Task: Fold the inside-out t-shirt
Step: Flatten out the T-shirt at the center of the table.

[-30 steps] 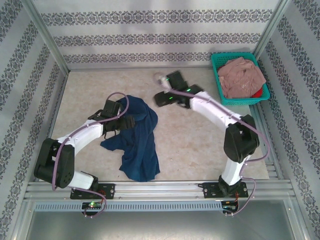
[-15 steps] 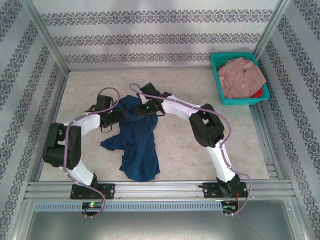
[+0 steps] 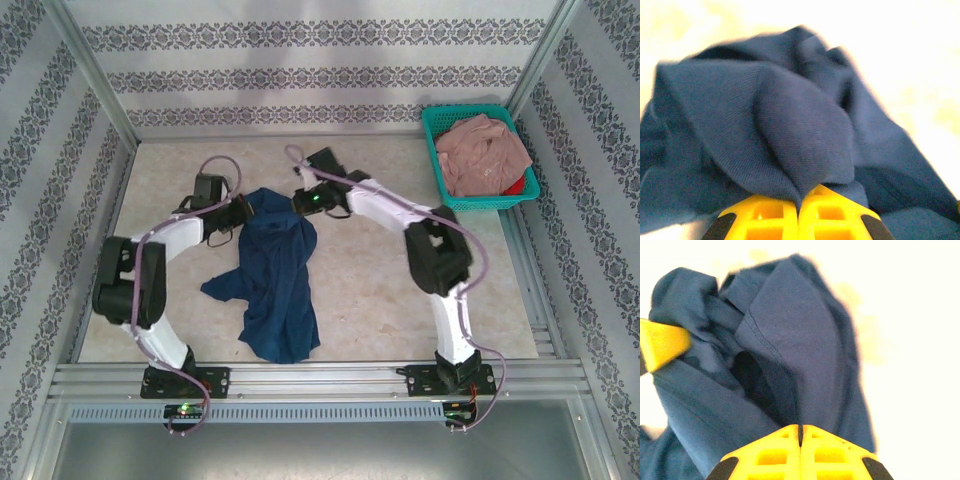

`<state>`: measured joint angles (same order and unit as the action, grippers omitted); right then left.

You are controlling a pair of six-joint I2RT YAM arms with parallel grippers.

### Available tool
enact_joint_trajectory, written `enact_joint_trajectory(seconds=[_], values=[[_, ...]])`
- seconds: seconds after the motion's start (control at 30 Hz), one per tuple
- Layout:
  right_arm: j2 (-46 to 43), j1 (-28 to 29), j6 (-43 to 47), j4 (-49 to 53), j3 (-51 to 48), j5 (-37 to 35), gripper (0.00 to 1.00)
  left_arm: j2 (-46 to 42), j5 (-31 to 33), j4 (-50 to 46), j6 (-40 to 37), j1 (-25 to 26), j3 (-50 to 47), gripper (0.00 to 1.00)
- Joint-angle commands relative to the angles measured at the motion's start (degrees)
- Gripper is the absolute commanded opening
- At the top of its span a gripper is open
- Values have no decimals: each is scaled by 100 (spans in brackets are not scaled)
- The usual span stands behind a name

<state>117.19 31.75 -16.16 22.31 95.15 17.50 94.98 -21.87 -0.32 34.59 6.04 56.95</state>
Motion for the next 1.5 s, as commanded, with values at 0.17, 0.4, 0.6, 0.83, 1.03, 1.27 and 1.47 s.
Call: enact_joint_trajectory(seconds=[0.17,0.4,0.6,0.83,1.03,1.27,1.47], values=[[-3476,-924,51,-451,-794,573,0,-2349,16,485,-631,964,946,0],[-3612,-188,547,-297,-1267,325,30,-2004,-23,8,-812,1310,2232,0],[-3649,970,493,-1512,-3281,59,71,-1758,362,-421,-829,1320,2539,0],[-2166,1490,-95,-2487,-4132,-1178,80,-1450,520,-453,-841,1321,2563,0],[-1507,1385,96,-2001,-3690,-1487,35,-1259,948,-685,-1024,1309,2687,0],[-2627,707,-56,-1817,-4319,-724,0,-1248,1311,-794,-1068,1181,2712,0],[-2583,697,-368,-1650,-4498,-371,50,-1276,1151,-631,-955,1184,2573,0]])
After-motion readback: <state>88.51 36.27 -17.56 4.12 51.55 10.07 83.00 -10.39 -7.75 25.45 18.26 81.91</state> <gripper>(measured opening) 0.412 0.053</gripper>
